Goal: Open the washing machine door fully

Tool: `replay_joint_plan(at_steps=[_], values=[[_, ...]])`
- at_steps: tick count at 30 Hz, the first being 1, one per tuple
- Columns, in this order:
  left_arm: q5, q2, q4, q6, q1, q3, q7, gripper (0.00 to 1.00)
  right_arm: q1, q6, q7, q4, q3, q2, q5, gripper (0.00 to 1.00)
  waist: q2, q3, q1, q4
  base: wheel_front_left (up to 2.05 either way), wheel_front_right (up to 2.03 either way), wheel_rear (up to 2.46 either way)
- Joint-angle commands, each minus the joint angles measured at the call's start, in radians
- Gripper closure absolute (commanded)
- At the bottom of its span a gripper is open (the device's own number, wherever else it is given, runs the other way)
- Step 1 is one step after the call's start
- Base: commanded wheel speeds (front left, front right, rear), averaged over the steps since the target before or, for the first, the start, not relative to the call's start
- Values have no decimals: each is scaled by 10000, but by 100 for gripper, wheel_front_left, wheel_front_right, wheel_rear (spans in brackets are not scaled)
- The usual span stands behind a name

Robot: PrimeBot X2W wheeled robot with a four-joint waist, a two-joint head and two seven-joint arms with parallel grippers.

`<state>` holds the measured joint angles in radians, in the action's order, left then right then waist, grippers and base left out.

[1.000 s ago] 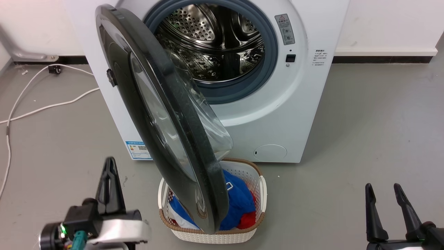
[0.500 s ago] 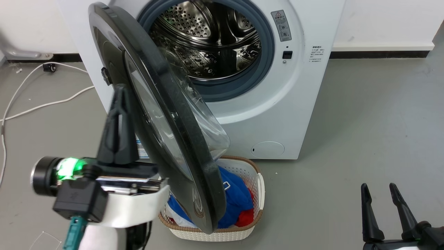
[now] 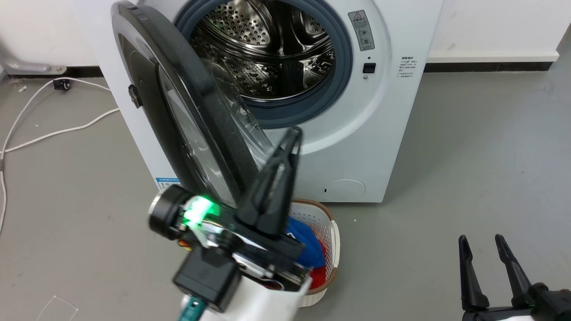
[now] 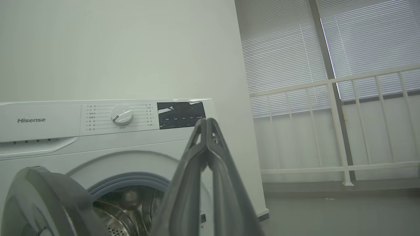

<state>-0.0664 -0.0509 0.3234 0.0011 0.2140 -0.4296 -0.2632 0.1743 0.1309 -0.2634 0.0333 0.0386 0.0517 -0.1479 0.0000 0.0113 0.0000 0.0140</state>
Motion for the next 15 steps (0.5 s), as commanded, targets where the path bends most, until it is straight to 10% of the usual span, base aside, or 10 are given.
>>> replay_joint_plan(at_steps=[1,15], values=[[-36,8,-73,3,84,-146,-24,100,-100,-2,-17,-4,-22,-28,44,0,0,-5,0,-4,0,0,0],[-145,7,-1017,-258,-191,-2589,-24,100,-181,-2,-17,-29,-143,-28,71,0,0,18,0,80,0,0,0]])
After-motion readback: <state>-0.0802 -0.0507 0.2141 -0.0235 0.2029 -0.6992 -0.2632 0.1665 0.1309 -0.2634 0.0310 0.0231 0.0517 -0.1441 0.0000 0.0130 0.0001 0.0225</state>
